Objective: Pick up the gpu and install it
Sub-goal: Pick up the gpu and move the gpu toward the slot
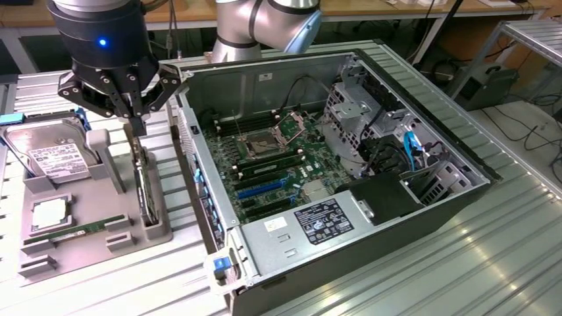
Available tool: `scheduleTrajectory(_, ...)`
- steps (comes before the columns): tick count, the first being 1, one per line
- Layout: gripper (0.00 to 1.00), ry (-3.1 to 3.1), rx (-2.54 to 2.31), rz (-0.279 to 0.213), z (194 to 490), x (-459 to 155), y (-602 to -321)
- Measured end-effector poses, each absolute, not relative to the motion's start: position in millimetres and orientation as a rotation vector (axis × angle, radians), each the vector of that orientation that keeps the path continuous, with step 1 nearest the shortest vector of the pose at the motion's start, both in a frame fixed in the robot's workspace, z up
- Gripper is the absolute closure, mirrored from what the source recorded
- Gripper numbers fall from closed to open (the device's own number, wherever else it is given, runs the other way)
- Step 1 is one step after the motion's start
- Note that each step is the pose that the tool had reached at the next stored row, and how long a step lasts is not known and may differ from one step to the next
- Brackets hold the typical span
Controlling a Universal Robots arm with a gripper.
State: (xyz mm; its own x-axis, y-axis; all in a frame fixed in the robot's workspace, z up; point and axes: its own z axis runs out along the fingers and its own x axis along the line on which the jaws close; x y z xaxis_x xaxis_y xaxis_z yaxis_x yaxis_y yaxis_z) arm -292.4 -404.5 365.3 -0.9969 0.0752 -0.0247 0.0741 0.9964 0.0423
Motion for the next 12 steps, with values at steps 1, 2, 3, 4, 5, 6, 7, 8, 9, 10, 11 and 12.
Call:
scheduleTrajectory(1,0.89,3.112,0.116,0.064,365,-292,-404)
scheduleTrajectory(2,0.89,3.111,0.116,0.064,365,-294,-404)
scheduleTrajectory(3,0.89,3.109,0.116,0.064,364,-298,-404)
scheduleTrajectory(4,0.89,3.108,0.116,0.064,364,-301,-405)
scheduleTrajectory(5,0.89,3.108,0.116,0.064,363,-303,-405)
scheduleTrajectory(6,0.89,3.108,0.114,0.064,362,-305,-405)
scheduleTrajectory(7,0.89,3.108,0.112,0.064,360,-308,-406)
scheduleTrajectory(8,0.89,3.108,0.111,0.064,359,-310,-406)
scheduleTrajectory(9,0.89,3.108,0.108,0.064,357,-312,-406)
scheduleTrajectory(10,0.89,3.108,0.106,0.064,355,-313,-406)
scheduleTrajectory(11,0.89,3.108,0.103,0.064,353,-313,-407)
scheduleTrajectory(12,0.83,3.109,0.102,0.064,350,-313,-407)
